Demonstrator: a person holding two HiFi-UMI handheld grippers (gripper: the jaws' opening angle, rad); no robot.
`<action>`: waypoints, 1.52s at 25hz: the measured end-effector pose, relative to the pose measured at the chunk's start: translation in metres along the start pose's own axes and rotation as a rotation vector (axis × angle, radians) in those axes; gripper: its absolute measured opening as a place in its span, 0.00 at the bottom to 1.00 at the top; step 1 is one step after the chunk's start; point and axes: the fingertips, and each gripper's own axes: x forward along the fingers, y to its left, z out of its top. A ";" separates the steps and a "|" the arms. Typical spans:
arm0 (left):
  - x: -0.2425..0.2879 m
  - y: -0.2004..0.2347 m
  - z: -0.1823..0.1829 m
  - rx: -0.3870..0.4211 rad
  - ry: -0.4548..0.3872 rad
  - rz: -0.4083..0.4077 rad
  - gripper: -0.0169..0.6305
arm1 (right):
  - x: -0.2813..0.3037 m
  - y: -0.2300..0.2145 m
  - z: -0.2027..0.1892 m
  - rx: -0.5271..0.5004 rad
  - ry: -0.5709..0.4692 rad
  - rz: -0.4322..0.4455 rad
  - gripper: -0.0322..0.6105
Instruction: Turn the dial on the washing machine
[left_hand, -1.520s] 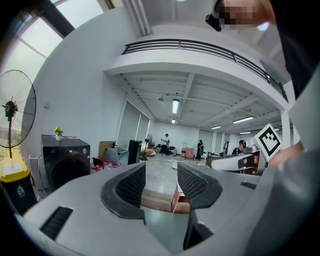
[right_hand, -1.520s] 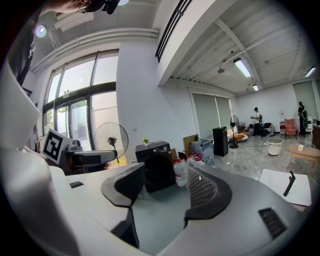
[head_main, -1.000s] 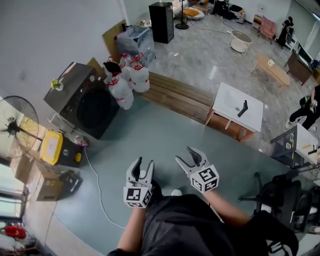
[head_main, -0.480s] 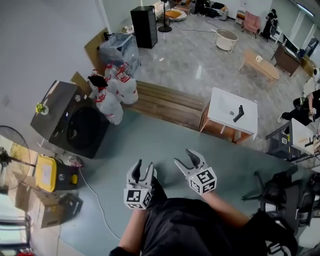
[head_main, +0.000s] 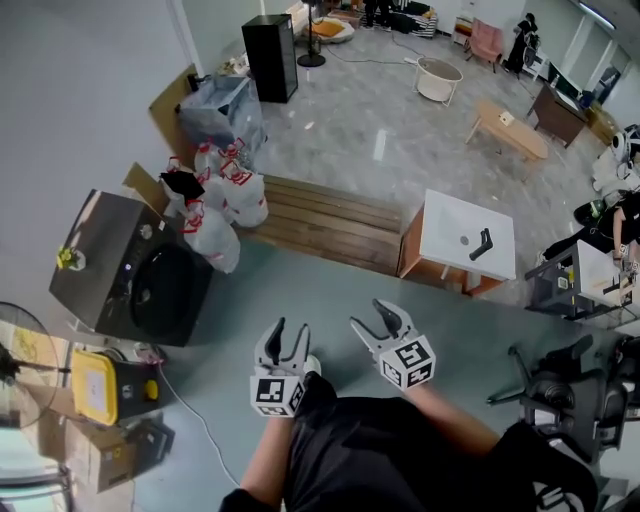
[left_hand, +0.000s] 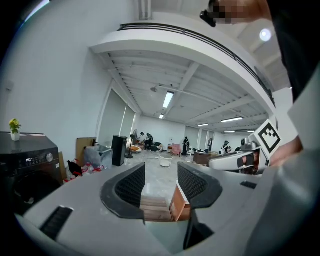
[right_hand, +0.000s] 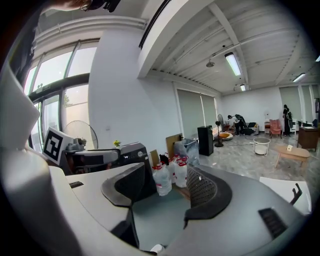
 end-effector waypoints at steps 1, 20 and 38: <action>0.005 0.008 0.003 -0.004 0.001 -0.001 0.31 | 0.010 0.000 0.003 0.003 0.004 0.003 0.41; 0.036 0.198 0.067 -0.038 -0.072 0.116 0.32 | 0.192 0.033 0.064 -0.027 0.009 0.045 0.41; -0.036 0.319 0.054 -0.146 -0.140 0.458 0.32 | 0.346 0.146 0.084 -0.161 0.102 0.386 0.41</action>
